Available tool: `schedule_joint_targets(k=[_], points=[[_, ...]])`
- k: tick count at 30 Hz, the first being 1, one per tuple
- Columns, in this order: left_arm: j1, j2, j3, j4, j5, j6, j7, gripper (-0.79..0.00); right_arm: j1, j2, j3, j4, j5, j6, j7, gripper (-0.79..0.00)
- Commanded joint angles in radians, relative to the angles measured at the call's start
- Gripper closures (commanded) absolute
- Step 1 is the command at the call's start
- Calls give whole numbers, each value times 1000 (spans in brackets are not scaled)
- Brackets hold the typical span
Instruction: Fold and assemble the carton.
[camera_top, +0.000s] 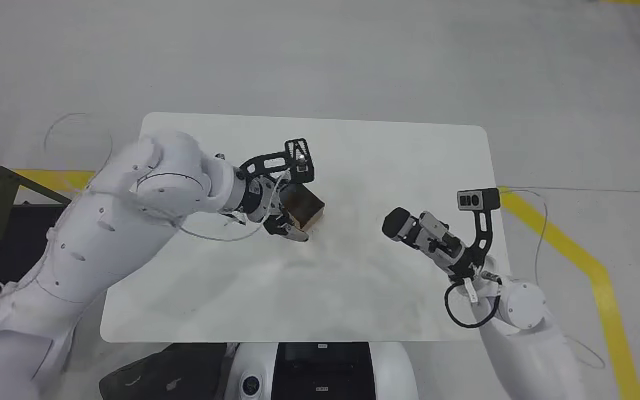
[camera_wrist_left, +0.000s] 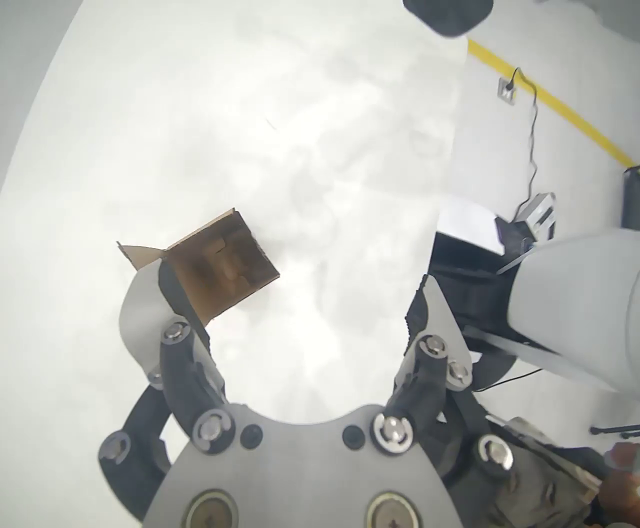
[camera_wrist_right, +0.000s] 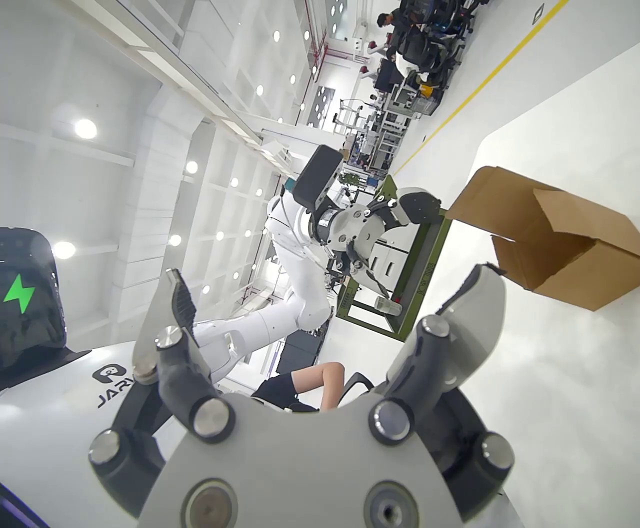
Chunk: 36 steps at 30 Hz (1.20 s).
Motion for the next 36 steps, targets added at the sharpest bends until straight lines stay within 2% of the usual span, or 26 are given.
schedule_joint_targets(k=[1, 7, 16, 36], points=[[-3, 3, -4, -19, 62, -39, -9, -785, 3, 1, 0, 3, 5, -2, 8, -785], [4, 13, 39, -53, 225, -128, 76, -785, 21, 2, -6, 21, 28, -13, 39, -785], [-58, 27, 79, -27, 315, -327, 275, -785, 54, 4, -7, 65, 71, -32, 91, -785], [-53, 27, 76, -24, 329, -315, 283, -785, 67, 4, -16, 84, 93, -34, 109, -785]])
